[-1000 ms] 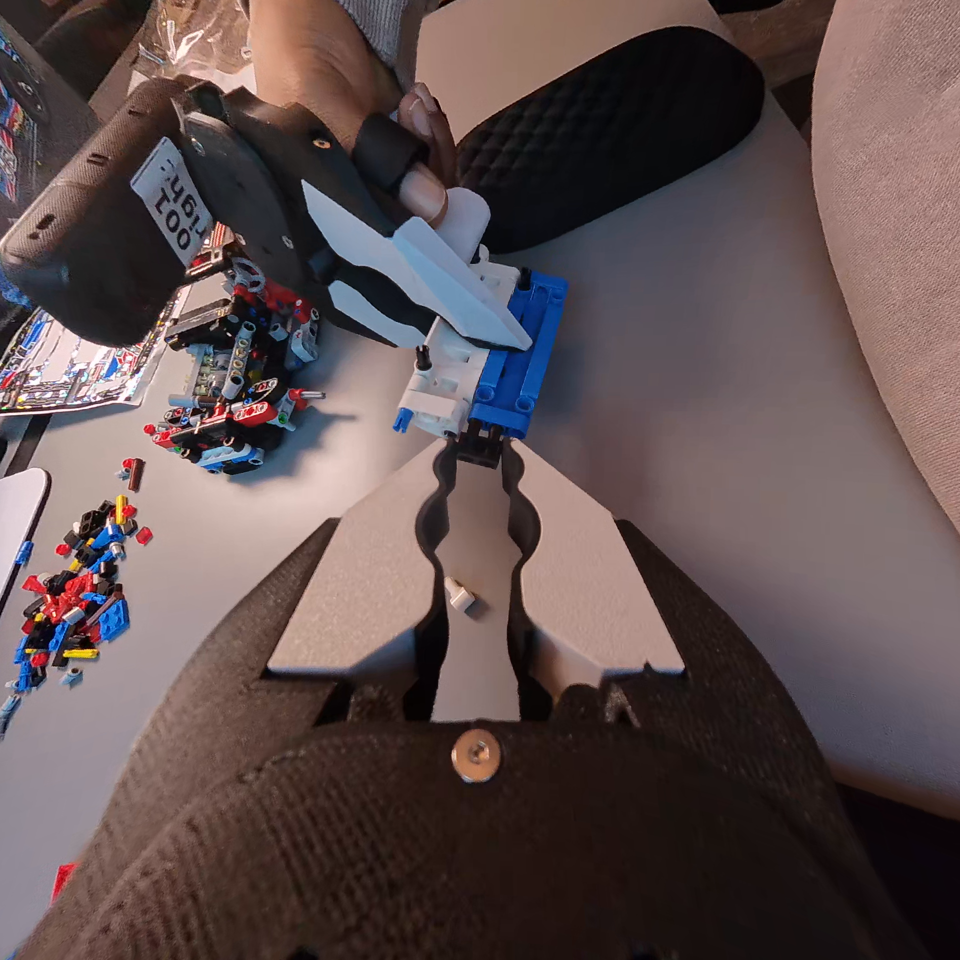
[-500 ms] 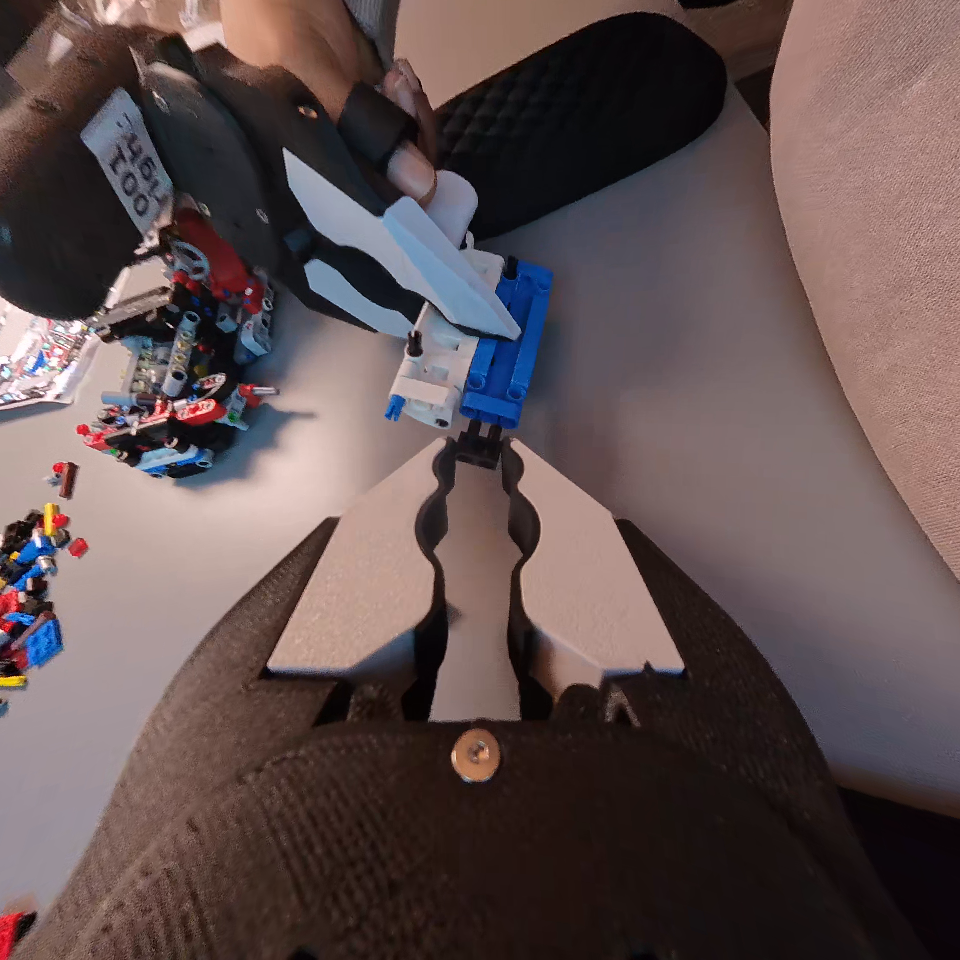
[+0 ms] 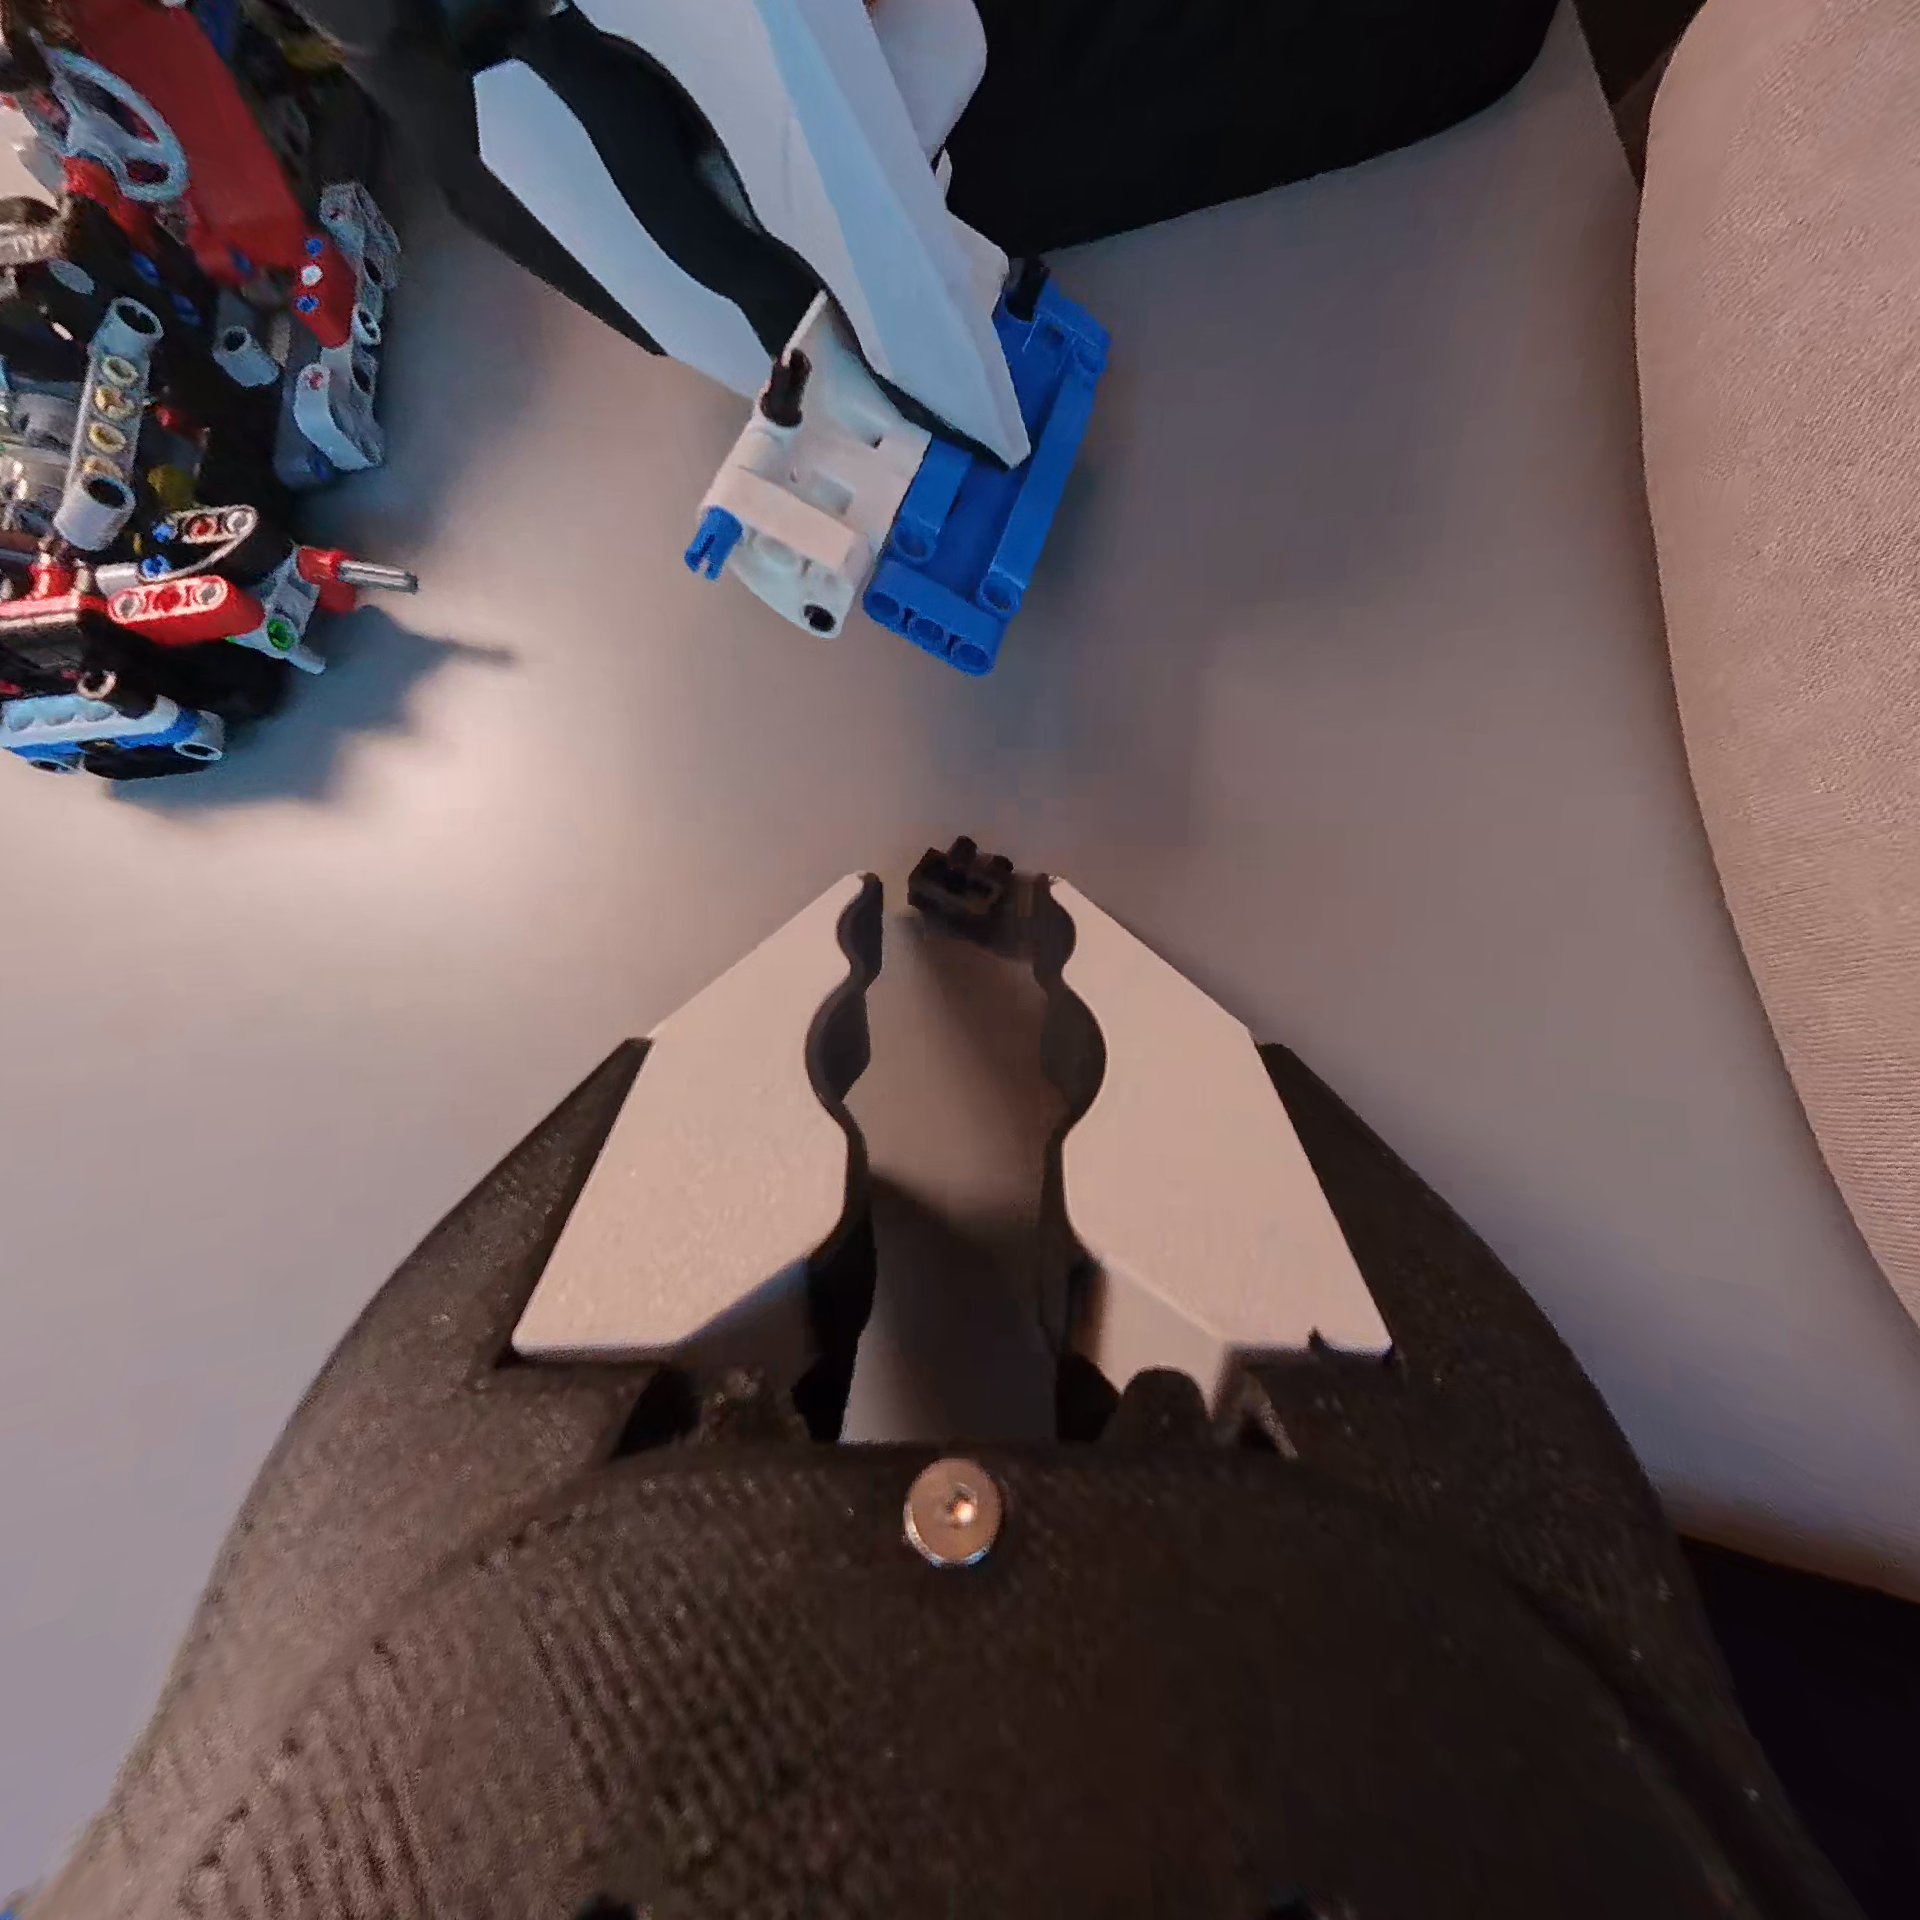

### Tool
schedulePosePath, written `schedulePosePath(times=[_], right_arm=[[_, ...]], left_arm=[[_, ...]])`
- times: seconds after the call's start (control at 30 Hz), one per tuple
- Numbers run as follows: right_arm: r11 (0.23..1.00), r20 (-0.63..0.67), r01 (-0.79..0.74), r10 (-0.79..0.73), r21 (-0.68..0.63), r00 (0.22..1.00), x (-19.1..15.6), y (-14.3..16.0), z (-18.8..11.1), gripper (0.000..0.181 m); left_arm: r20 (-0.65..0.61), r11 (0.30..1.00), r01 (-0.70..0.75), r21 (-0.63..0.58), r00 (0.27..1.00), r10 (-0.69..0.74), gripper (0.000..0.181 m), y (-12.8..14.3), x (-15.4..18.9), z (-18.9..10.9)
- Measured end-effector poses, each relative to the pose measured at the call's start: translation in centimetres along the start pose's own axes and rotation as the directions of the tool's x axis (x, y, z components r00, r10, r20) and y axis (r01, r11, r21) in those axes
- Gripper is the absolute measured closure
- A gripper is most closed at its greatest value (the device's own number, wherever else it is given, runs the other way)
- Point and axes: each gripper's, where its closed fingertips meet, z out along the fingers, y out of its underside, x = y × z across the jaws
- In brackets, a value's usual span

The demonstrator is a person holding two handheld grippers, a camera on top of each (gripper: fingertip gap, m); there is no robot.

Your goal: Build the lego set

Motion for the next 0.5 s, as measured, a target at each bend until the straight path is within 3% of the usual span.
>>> schedulePosePath(times=[0.1, 0.27, 0.4, 0.5], right_arm=[[1.0, -0.006, 0.013, -0.013, 0.019, 1.0, -0.04, 0.1, -0.32, 0.174], [0.997, 0.001, 0.051, -0.051, 0.063, 0.999, -0.13, 0.03, -0.62, 0.174], [0.993, 0.007, 0.079, -0.08, 0.087, 0.997, 0.1, 0.01, -0.71, 0.174], [0.989, 0.006, 0.106, -0.107, 0.101, 0.994, 0.27, 0.1, -0.81, 0.174]], left_arm=[[-0.033, 0.983, 0.186, 0.012, 0.982, -0.185, 0.156, -0.24, -0.47, -0.8], [-0.121, 0.861, 0.506, -0.046, 0.853, -0.508, 0.156, -0.06, -0.1, -0.93], [-0.114, 0.769, 0.634, -0.079, 0.761, -0.639, 0.156, -0.05, -0.45, -0.62], [-0.09, 0.74, 0.664, -0.103, 0.735, -0.672, 0.158, -0.19, -0.27, -0.32]])
